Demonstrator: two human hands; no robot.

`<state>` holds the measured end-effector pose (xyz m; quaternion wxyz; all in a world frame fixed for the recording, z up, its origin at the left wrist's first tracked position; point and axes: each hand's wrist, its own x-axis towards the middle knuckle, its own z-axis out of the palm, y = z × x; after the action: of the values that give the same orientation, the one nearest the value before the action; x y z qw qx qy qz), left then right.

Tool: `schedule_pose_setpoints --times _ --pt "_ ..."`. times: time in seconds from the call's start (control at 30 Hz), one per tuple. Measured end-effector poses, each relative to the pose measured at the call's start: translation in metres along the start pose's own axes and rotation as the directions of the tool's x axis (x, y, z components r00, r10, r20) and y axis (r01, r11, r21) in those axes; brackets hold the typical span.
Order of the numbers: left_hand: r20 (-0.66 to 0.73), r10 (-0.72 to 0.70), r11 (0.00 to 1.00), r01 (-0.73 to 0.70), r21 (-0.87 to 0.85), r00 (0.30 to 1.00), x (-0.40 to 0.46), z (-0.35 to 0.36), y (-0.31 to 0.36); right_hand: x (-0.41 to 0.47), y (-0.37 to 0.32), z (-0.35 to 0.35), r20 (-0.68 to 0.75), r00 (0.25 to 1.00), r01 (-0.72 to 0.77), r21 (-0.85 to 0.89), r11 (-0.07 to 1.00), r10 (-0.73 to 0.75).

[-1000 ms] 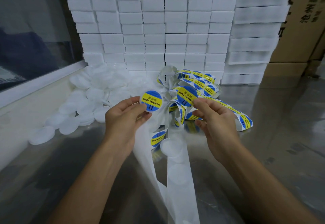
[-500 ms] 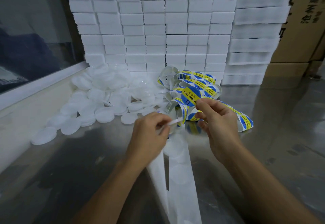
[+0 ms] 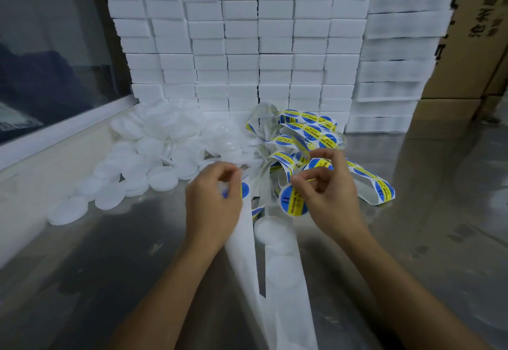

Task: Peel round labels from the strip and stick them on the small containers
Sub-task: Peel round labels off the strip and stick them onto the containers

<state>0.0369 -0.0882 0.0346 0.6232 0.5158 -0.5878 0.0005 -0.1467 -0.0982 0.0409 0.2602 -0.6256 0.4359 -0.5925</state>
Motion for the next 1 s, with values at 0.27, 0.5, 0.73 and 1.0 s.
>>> schedule_pose_setpoints --times 0.27,0.5,0.73,1.0 --pt "0.326 -0.441 0.709 0.102 0.698 0.836 0.012 -0.02 -0.056 0.008 0.029 -0.02 -0.022 0.988 -0.151 -0.211 0.966 0.15" --pt "0.198 -0.38 0.724 0.157 0.672 0.904 0.014 -0.021 -0.049 0.009 0.036 -0.022 -0.068 0.988 -0.153 -0.244 0.958 0.14" --pt "0.03 -0.29 0.932 0.275 0.236 0.957 0.018 -0.012 -0.039 0.011 0.019 -0.019 -0.211 0.975 -0.106 -0.165 0.981 0.07" --pt "0.066 -0.553 0.737 0.525 -0.427 0.83 0.027 -0.019 -0.006 0.008 -0.004 -0.011 -0.218 0.97 -0.093 0.074 0.993 0.107"
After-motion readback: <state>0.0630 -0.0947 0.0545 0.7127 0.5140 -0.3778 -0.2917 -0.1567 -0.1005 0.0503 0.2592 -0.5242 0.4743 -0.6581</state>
